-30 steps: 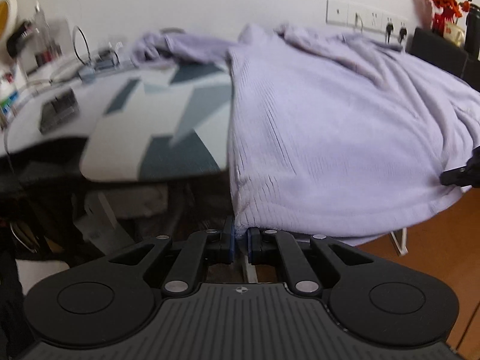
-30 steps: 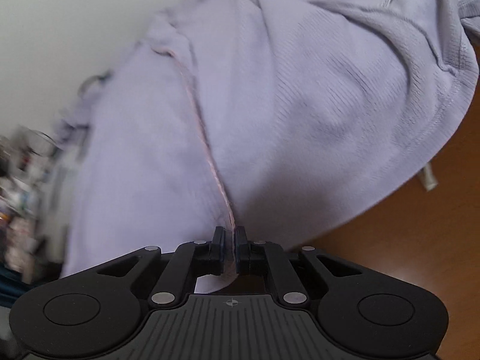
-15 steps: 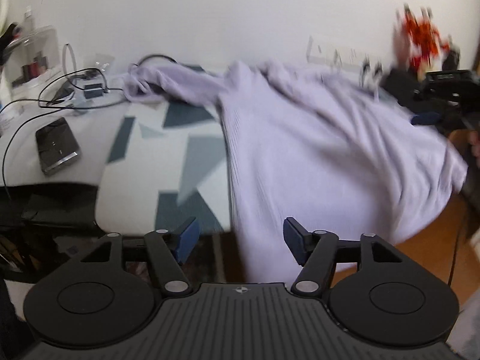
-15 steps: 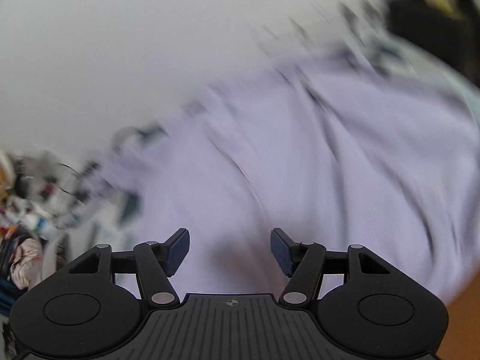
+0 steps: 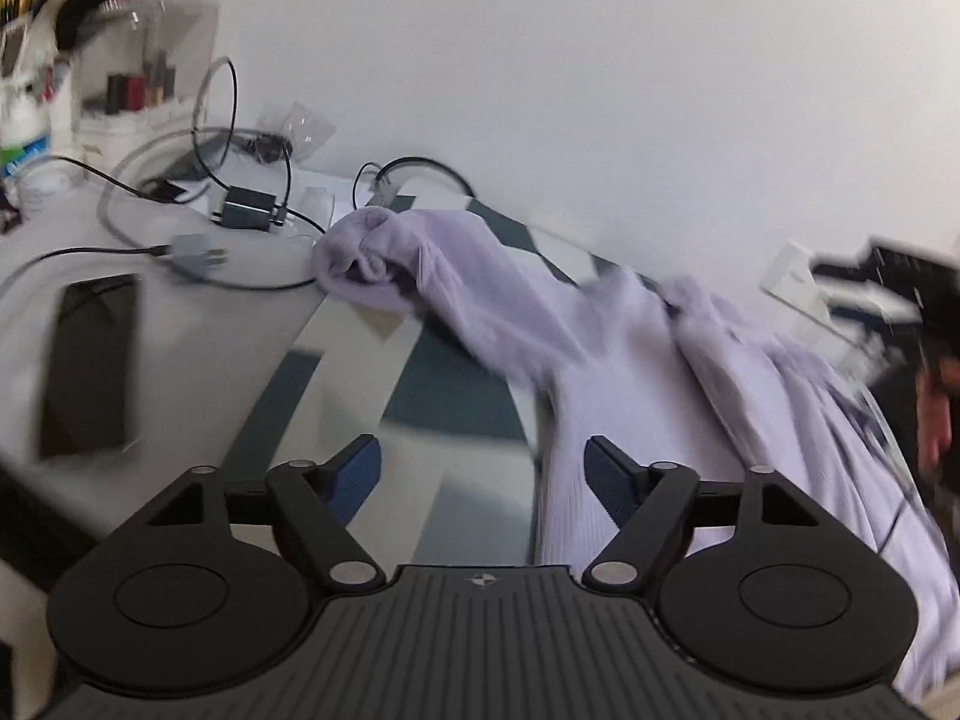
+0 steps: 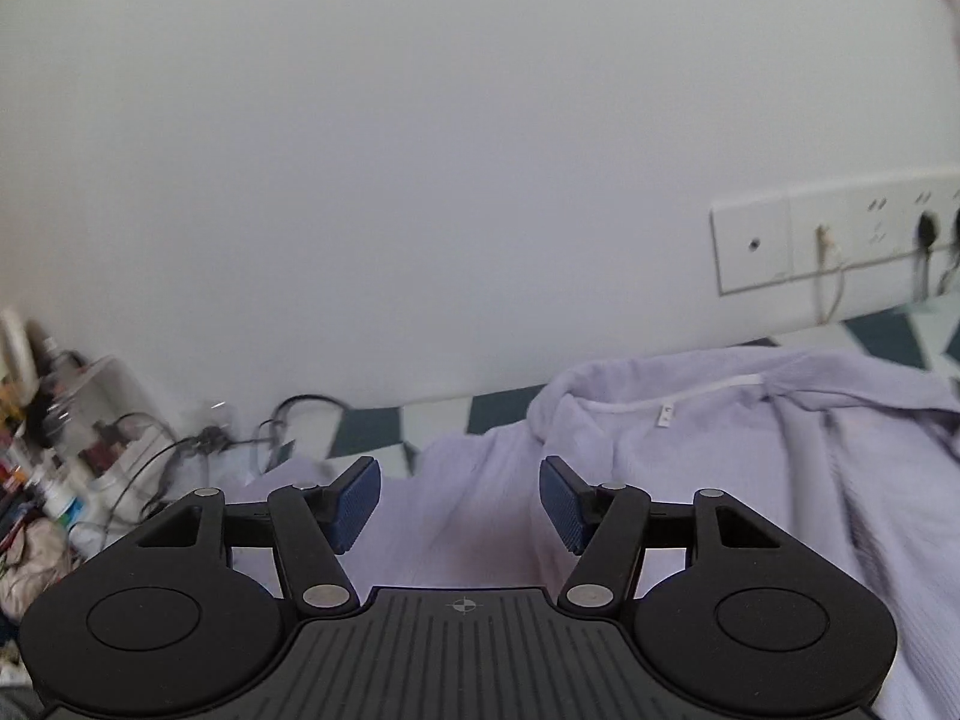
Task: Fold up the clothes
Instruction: 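Grasp the hoodie fabric with the right tool while the left tool grasps a sleeve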
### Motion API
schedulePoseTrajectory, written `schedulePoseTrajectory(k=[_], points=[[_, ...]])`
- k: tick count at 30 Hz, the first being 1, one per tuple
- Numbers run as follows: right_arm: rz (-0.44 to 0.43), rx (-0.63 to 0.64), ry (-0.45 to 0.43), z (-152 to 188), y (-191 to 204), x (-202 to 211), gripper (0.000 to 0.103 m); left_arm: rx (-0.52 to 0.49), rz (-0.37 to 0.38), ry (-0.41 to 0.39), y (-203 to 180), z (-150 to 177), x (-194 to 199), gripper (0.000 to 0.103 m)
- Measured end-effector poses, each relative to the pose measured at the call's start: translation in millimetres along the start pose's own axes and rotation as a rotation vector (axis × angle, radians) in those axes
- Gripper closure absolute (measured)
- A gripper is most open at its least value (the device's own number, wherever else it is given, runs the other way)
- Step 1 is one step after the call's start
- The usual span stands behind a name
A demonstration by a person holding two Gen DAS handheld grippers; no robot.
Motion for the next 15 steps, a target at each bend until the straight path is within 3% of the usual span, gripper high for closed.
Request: schedulePoseTrajectory(k=[5,8,13,14,15], points=[[0.119,-0.031,0.088,-26,-38,-114,0.046,-0.075,-0.174,0.1,-17,-51,-123,0.024],[0.128,-0.047,0.168,-35,-54,-169,0.046,0.028,-0.187,0.135,-10,-65,-165,0.024],[0.122,-0.116,0.267,-43,-69,-228,0.046,0.193,-0.193,0.102,10,-79,-195,0.024],[0.101,-0.14,0.279,-41,-72,-233,0.05,0.227,-0.196,0.092,15,-82,-200,0.03],[0.079,-0.165,0.292,-40,-74,-239,0.053,0.266,-0.193,0.082,20,-84,-204,0.066]])
Point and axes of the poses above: each gripper's, at about its wrist camera, not at the fingertips, and x roughly against the way its jaws point, y to its left, z to its underside, the point moved 2 cm from there along -x, roughly the way its jaws point, and after that the axes turned 3 degrees about z, right-handed, at the moved point
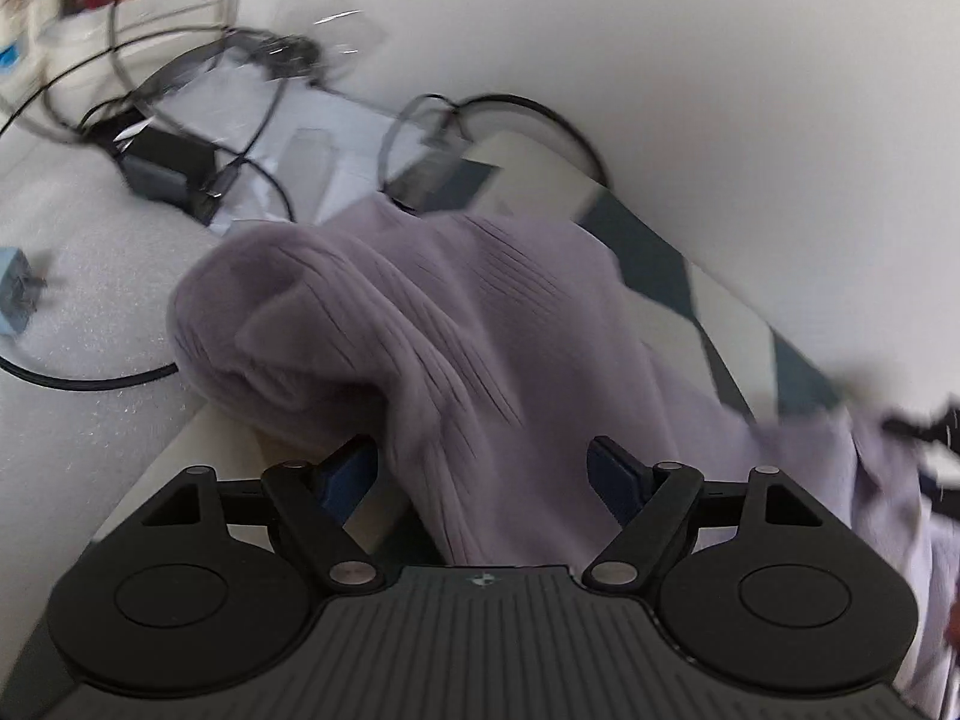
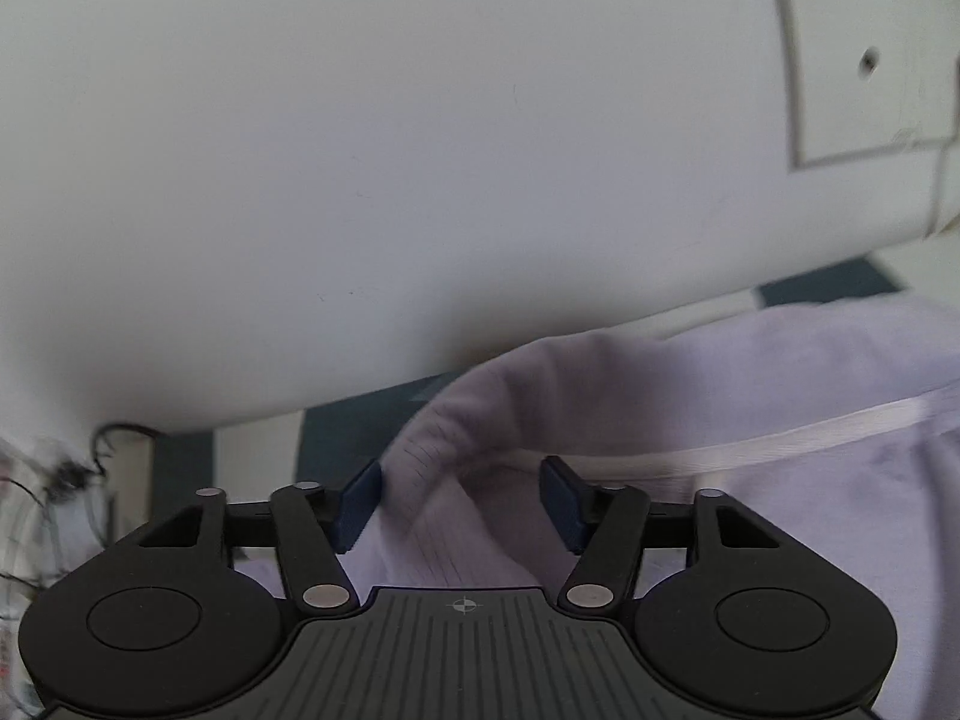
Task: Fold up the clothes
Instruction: 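Grasp the hoodie fabric with the right tool while the left tool grasps a sleeve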
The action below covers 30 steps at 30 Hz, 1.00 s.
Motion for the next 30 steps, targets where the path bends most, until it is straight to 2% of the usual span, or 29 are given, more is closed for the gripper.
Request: schedulePoseTrajectory(k=[1,2,4,7,10,12,14,15,16,17,18,19,20,22,23,26,30], points=[[-0.011,0.002,0.012,0,0,-5,0.066,0.036,0.002,0.004,2,-4,-4,0.089],[-0.025,0.009,0.022,0,0,-10,0.084,0.075,0.003,0.007,5,-9,-7,0.09],[-0.05,0.014,0.019,3,0,-13,0.087,0.116,-0.013,-0.059,9,-11,8,0.093],[-0.112,-0.025,-0.091,4,-16,4,0.089,0.151,-0.04,-0.148,20,-7,33,0.093],[-0.128,-0.11,-0.14,7,-37,11,0.089,0.16,-0.054,-0.146,36,7,37,0.093],[-0.107,-0.093,-0.134,13,-37,5,0.089,0.136,-0.075,-0.107,39,14,24,0.087],[-0.057,-0.021,-0.125,21,-30,-5,0.087,0.128,-0.088,-0.081,40,15,15,0.085],[-0.042,-0.031,-0.131,22,-31,-1,0.084,0.123,-0.084,-0.082,39,14,15,0.08],[-0.026,-0.044,-0.137,23,-33,3,0.075,0.117,-0.084,-0.076,37,12,16,0.076],[-0.011,-0.056,-0.142,25,-34,8,0.058,0.11,-0.085,-0.06,36,9,17,0.068],[0.004,-0.068,-0.148,26,-36,12,0.051,0.106,-0.081,-0.038,36,8,19,0.057],[0.019,-0.08,-0.154,28,-38,17,0.043,0.106,-0.075,-0.012,36,8,23,0.053],[0.037,-0.105,-0.162,32,-39,33,0.041,0.118,-0.058,0.03,36,8,27,0.05],[0.028,-0.075,-0.161,56,-38,64,0.041,0.151,0.006,0.13,35,10,39,0.05],[0.023,-0.059,-0.16,68,-37,80,0.042,0.124,0.042,0.146,29,14,47,0.052],[0.008,0.03,-0.143,114,-30,121,0.046,-0.031,0.111,0.155,3,24,76,0.054],[0.095,0.191,-0.118,164,-15,149,0.048,-0.21,0.231,0.177,-56,16,75,0.053]])
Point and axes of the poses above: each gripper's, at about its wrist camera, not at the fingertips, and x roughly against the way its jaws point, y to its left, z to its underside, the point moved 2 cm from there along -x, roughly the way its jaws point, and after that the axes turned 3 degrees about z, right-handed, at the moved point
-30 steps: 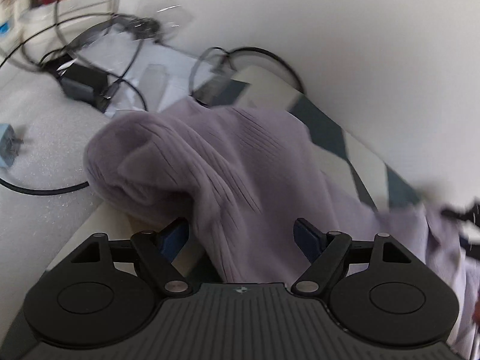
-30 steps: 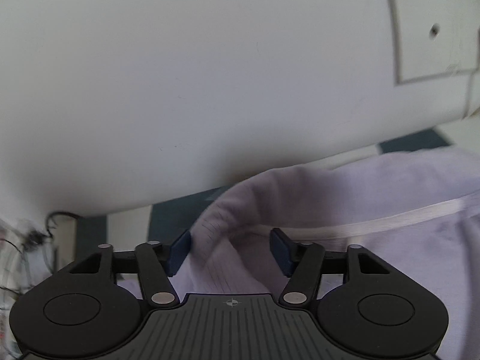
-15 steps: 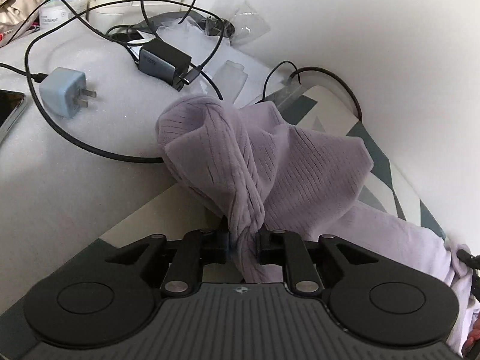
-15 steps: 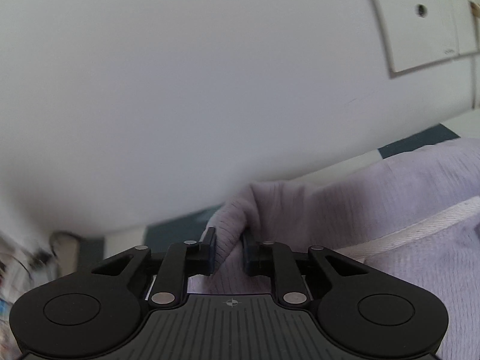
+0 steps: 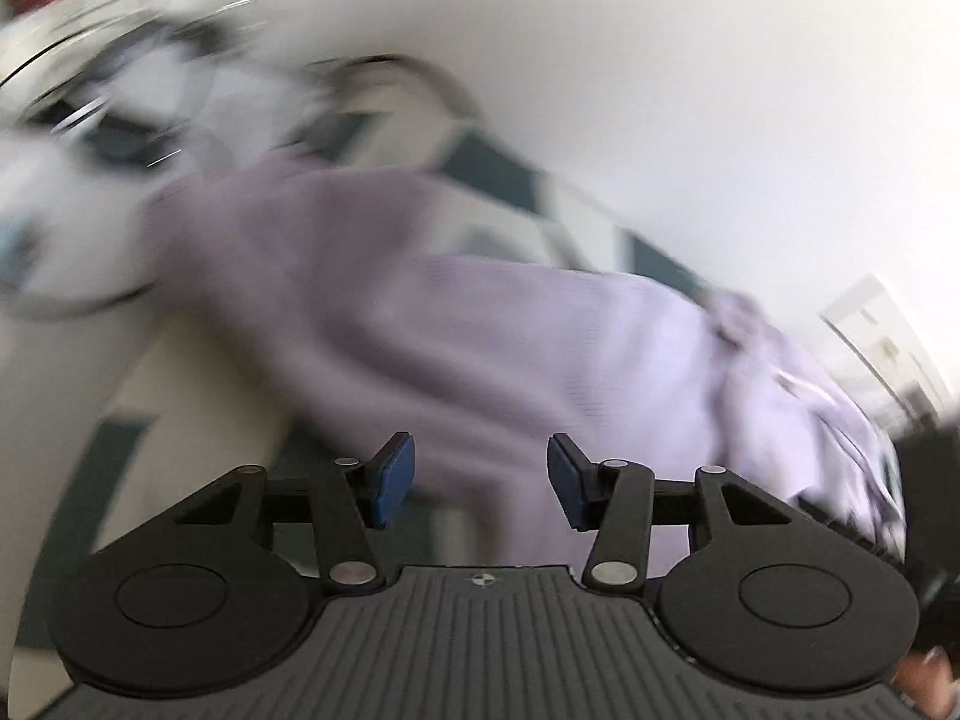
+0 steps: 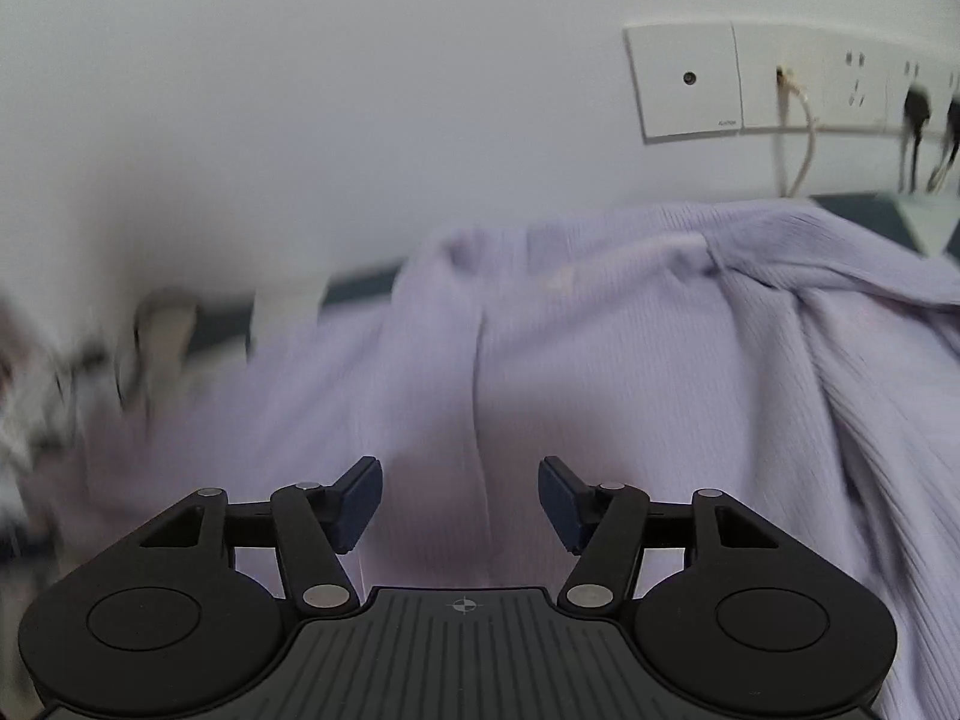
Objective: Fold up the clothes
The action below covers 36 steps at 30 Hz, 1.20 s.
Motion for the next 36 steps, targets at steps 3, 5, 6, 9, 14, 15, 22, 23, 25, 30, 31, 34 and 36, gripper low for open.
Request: schedulePoseTrajectory(k=[3,5,6,9,14,15,22,23,25,30,31,34,36], points=[[0.04,0.122,-0.021,27,25,21,0.048,-0.079,0.103,0.057,-50,-19,-40,0.053],[0.044,0.185,-0.027,37,41,29,0.049,-0.12,0.19,0.115,-85,-29,-75,0.068],[0.048,0.218,-0.027,44,50,35,0.05,-0.128,0.212,0.144,-98,-32,-91,0.073],[0.117,0.295,-0.038,59,63,34,0.05,-0.12,0.221,0.23,-126,-33,-139,0.074],[0.155,0.184,-0.043,64,37,30,0.082,-0.099,0.295,0.314,-164,-33,-187,0.076],[0.148,0.13,-0.055,63,28,34,0.085,-0.107,0.32,0.316,-168,-33,-191,0.076],[0.066,-0.234,-0.06,59,-28,42,0.087,-0.269,0.308,0.29,-205,-9,-213,0.076],[0.074,-0.219,-0.065,60,-27,42,0.086,-0.275,0.314,0.278,-205,-8,-213,0.076],[0.095,-0.19,-0.074,61,-24,44,0.081,-0.284,0.315,0.27,-207,-7,-213,0.076],[0.193,-0.127,-0.068,59,-21,52,0.05,-0.28,0.289,0.277,-194,-11,-196,0.052],[0.196,-0.125,-0.066,58,-23,55,0.048,-0.284,0.293,0.26,-188,-13,-184,0.049],[0.178,-0.129,-0.068,52,-25,65,0.044,-0.3,0.322,0.178,-164,-20,-141,0.038],[0.157,-0.135,-0.072,48,-26,74,0.042,-0.287,0.332,0.117,-139,-24,-112,0.028]])
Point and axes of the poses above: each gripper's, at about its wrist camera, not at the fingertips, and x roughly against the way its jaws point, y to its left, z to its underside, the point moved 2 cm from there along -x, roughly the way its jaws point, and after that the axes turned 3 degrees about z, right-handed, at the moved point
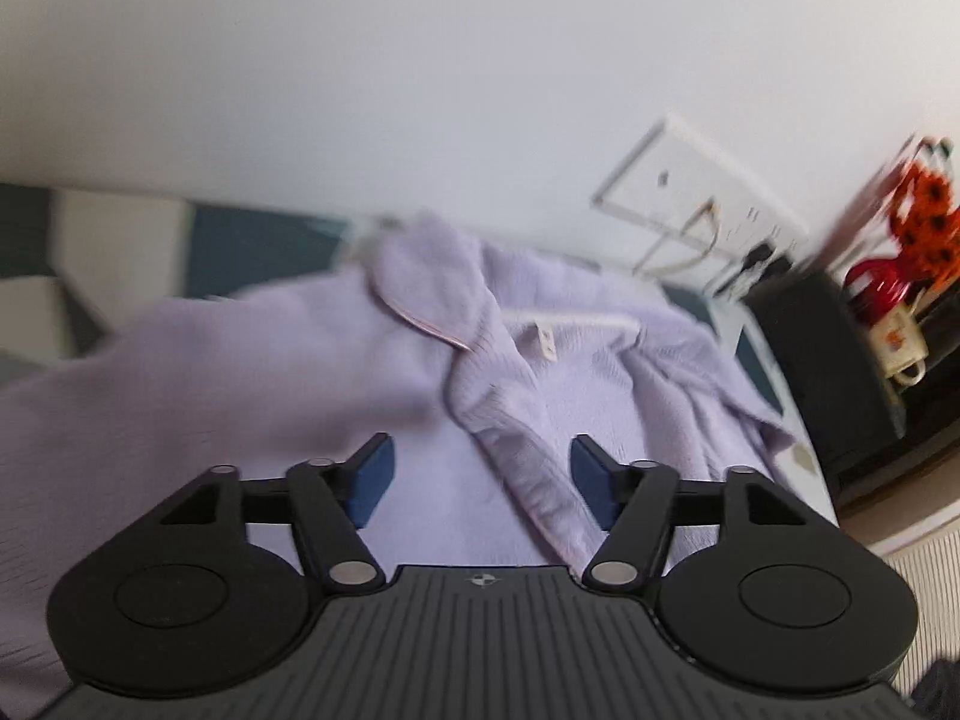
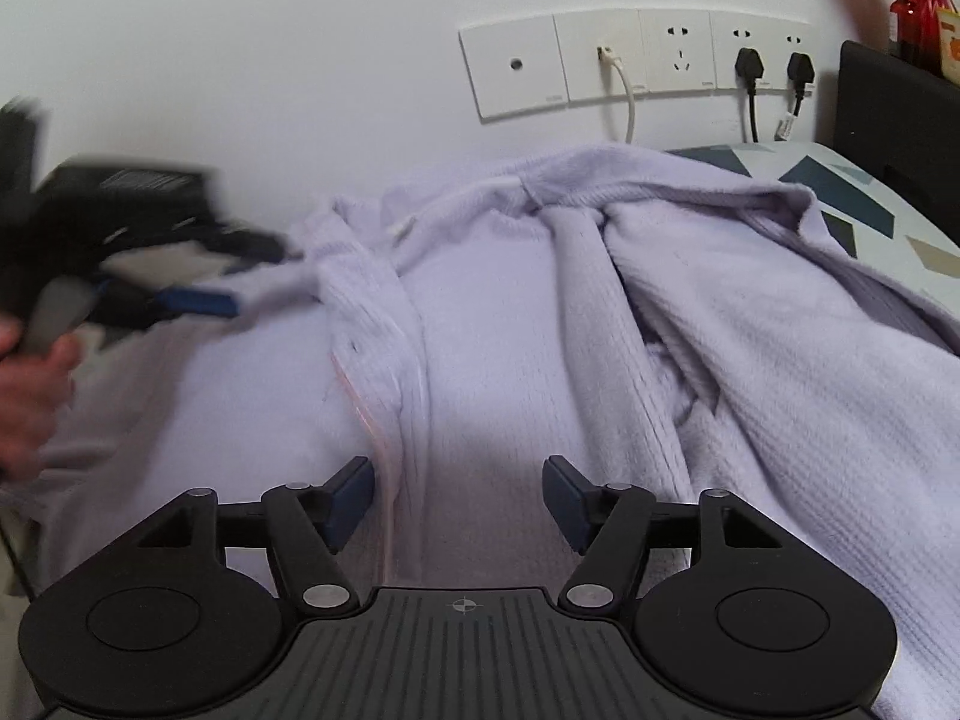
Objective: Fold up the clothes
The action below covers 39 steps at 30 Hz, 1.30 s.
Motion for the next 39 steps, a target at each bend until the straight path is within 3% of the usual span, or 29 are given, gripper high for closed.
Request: schedulePoseTrajectory(k=[5,8,11,15,17,19,20,21,22,23,24,26,29,35,37,39], points=[[-0.046,0.055,-0.054,-22,9,10,0.035,-0.038,-0.205,-0.096,51,6,53,0.023],[-0.073,0.046,-0.068,-46,15,-1,0.035,-0.044,-0.374,-0.122,91,7,76,0.023],[-0.151,0.054,-0.073,-73,30,-24,0.035,-0.021,-0.46,-0.134,123,6,87,0.023],[-0.268,0.091,-0.019,-111,46,-86,0.037,-0.131,-0.407,-0.064,113,-9,56,0.023],[-0.282,0.018,0.015,-129,49,-123,0.038,-0.205,-0.393,-0.066,98,-15,33,0.023],[-0.275,-0.073,0.05,-142,48,-153,0.041,-0.221,-0.382,-0.06,89,-23,8,0.023],[-0.275,-0.101,0.064,-149,48,-168,0.043,-0.212,-0.377,-0.057,87,-25,-3,0.028],[-0.257,-0.089,0.066,-153,49,-177,0.046,-0.193,-0.367,-0.056,88,-23,-12,0.06],[-0.238,-0.075,0.067,-156,51,-186,0.055,-0.183,-0.354,-0.066,88,-19,-15,0.078],[-0.219,-0.061,0.068,-160,53,-195,0.061,-0.177,-0.344,-0.084,88,-15,-15,0.09],[-0.218,-0.059,0.071,-161,53,-202,0.064,-0.17,-0.341,-0.1,89,-10,-13,0.093],[-0.276,-0.092,0.101,-160,51,-214,0.08,-0.152,-0.346,-0.129,92,1,-4,0.094],[-0.354,-0.079,0.079,-155,57,-218,0.085,-0.101,-0.353,-0.151,101,14,15,0.094],[-0.506,-0.063,0.048,-138,82,-220,0.087,-0.012,-0.395,-0.161,117,40,54,0.094],[-0.522,-0.059,0.046,-132,82,-221,0.087,0.0,-0.385,-0.16,116,44,58,0.093],[-0.499,-0.055,0.053,-130,77,-220,0.078,-0.031,-0.411,-0.148,110,41,54,0.085]])
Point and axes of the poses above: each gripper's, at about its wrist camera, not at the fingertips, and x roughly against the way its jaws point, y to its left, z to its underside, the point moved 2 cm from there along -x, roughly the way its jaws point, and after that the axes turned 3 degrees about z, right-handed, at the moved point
